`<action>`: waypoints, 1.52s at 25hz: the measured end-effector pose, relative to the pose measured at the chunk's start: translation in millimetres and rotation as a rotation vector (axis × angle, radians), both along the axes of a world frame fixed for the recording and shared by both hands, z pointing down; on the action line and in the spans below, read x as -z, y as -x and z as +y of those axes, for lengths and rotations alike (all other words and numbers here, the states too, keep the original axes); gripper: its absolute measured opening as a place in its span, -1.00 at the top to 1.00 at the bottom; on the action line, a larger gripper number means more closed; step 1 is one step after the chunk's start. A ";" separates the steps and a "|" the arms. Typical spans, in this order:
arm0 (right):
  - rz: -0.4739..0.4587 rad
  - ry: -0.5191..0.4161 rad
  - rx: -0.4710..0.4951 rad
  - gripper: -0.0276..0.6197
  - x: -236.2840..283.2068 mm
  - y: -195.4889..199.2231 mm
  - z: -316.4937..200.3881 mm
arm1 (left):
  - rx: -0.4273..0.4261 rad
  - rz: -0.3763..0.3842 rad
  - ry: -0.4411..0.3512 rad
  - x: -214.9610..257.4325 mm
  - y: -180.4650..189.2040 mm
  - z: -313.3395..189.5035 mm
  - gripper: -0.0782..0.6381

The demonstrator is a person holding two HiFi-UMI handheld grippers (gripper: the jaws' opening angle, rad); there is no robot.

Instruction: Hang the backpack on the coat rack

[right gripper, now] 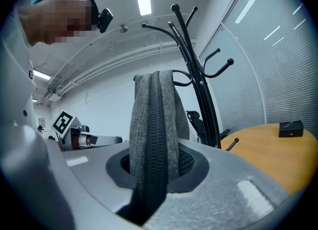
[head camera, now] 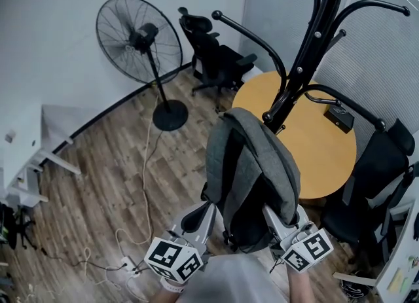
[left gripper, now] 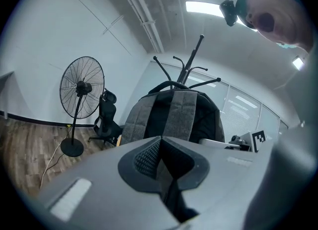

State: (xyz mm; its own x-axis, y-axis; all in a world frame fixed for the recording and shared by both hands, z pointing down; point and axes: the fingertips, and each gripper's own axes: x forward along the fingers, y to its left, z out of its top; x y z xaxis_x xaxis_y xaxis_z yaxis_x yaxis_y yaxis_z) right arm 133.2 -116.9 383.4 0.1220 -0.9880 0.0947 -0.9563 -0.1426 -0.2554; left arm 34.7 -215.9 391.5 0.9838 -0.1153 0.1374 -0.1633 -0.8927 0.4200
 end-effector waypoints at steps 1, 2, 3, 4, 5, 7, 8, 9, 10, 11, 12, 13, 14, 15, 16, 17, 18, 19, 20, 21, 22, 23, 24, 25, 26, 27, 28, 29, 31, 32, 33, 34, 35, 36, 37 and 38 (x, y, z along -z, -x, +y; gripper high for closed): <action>-0.004 -0.002 -0.001 0.64 0.5 -2.0 2.0 | -0.002 -0.001 0.001 -0.3 -1.7 1.5 0.73; -0.008 -0.005 -0.003 0.64 0.9 -4.3 3.9 | -0.004 -0.002 0.001 -0.6 -3.8 3.0 0.73; -0.014 -0.008 -0.005 0.64 1.4 -6.8 5.6 | -0.006 -0.002 0.001 -0.7 -6.2 4.2 0.73; -0.020 -0.012 -0.008 0.64 1.8 -9.1 7.2 | -0.009 -0.003 0.001 -0.7 -8.4 5.2 0.73; -0.026 -0.016 -0.010 0.64 2.0 -11.0 8.7 | -0.011 -0.002 0.001 -0.5 -10.2 6.1 0.73; -0.040 -0.025 -0.014 0.64 2.5 -13.7 11.6 | -0.015 -0.001 0.002 0.0 -12.9 7.9 0.73; -0.044 -0.028 -0.015 0.64 3.0 -14.5 12.9 | -0.018 -0.001 0.002 0.1 -14.3 9.0 0.73; -0.046 -0.030 -0.015 0.64 3.7 -15.1 14.1 | -0.022 -0.002 0.002 0.0 -15.7 10.3 0.73; -0.049 -0.033 -0.015 0.64 4.5 -15.7 15.3 | -0.026 -0.003 0.002 -0.2 -17.2 11.9 0.73; -0.054 -0.036 -0.016 0.64 5.5 -16.6 16.8 | -0.029 -0.004 0.004 -0.6 -18.6 13.8 0.73; -0.060 -0.041 -0.019 0.64 6.7 -18.4 18.5 | -0.033 -0.004 0.005 -0.8 -20.3 15.5 0.73; -0.070 -0.048 -0.025 0.64 8.1 -21.1 20.4 | -0.037 -0.004 0.005 -0.7 -22.1 16.9 0.73; -0.082 -0.057 -0.033 0.64 9.5 -25.0 22.5 | -0.040 -0.003 0.004 -0.2 -23.9 17.8 0.73; -0.098 -0.067 -0.042 0.64 10.6 -29.5 24.4 | -0.042 -0.002 0.003 0.3 -25.5 18.0 0.73; -0.114 -0.074 -0.050 0.64 10.8 -33.9 26.1 | -0.043 -0.002 0.002 0.5 -26.9 17.9 0.73; -0.127 -0.077 -0.057 0.64 9.9 -37.7 27.4 | -0.045 -0.002 0.003 0.0 -28.1 17.8 0.73; -0.137 -0.074 -0.061 0.64 8.3 -40.5 28.3 | -0.047 -0.004 0.005 -0.7 -29.6 18.3 0.73; -0.139 -0.068 -0.061 0.64 6.4 -42.4 28.9 | -0.051 -0.007 0.007 -1.0 -31.6 19.4 0.73; -0.137 -0.061 -0.059 0.64 4.7 -43.6 29.0 | -0.054 -0.008 0.006 -0.5 -34.0 20.9 0.73; -0.134 -0.057 -0.057 0.64 3.7 -44.5 28.8 | -0.058 -0.008 0.004 0.9 -36.5 22.3 0.73; -0.131 -0.056 -0.056 0.64 3.2 -45.6 28.4 | -0.061 -0.006 -0.001 2.6 -38.9 23.3 0.73; -0.131 -0.059 -0.057 0.64 2.9 -47.2 27.8 | -0.063 -0.004 -0.005 4.0 -41.0 23.9 0.73; -0.132 -0.062 -0.056 0.64 2.3 -49.0 27.3 | -0.065 -0.002 -0.008 4.9 -42.9 24.2 0.73; -0.136 -0.065 -0.055 0.64 1.3 -50.5 27.0 | -0.066 -0.001 -0.009 4.9 -44.3 24.7 0.73; -0.142 -0.068 -0.052 0.64 -0.1 -51.6 26.7 | -0.067 -0.002 -0.009 4.3 -45.3 25.5 0.73; -0.150 -0.070 -0.050 0.64 -1.5 -52.5 26.6 | -0.067 -0.004 -0.007 3.5 -45.7 26.3 0.73; -0.158 -0.072 -0.048 0.64 -3.0 -53.4 26.2 | -0.068 -0.007 -0.006 2.7 -46.0 27.0 0.73; -0.167 -0.074 -0.047 0.64 -4.4 -54.5 25.4 | -0.067 -0.009 -0.004 2.0 -46.2 27.4 0.73; -0.182 -0.071 -0.046 0.64 -8.2 -57.6 22.8 | -0.063 -0.011 0.001 1.0 -46.8 27.4 0.73; -0.187 -0.067 -0.048 0.64 -10.3 -59.6 21.0 | -0.060 -0.011 0.003 0.9 -47.1 26.8 0.73; -0.191 -0.064 -0.051 0.64 -12.1 -62.1 18.6 | -0.057 -0.010 0.004 1.4 -47.5 25.6 0.73; -0.192 -0.062 -0.054 0.64 -13.7 -65.2 15.5 | -0.053 -0.009 0.002 2.3 -48.1 23.9 0.73; -0.191 -0.060 -0.058 0.64 -15.3 -68.5 12.1 | -0.050 -0.007 -0.002 3.3 -48.7 22.1 0.73; -0.189 -0.058 -0.062 0.64 -17.2 -71.8 8.9 | -0.047 -0.005 -0.005 4.3 -49.1 20.9 0.73; -0.186 -0.055 -0.066 0.64 -19.5 -74.5 6.5 | -0.045 -0.005 -0.008 4.8 -49.0 20.4 0.73; -0.181 -0.051 -0.070 0.64 -22.2 -76.8 4.5 | -0.043 -0.005 -0.008 5.0 -48.4 20.1 0.73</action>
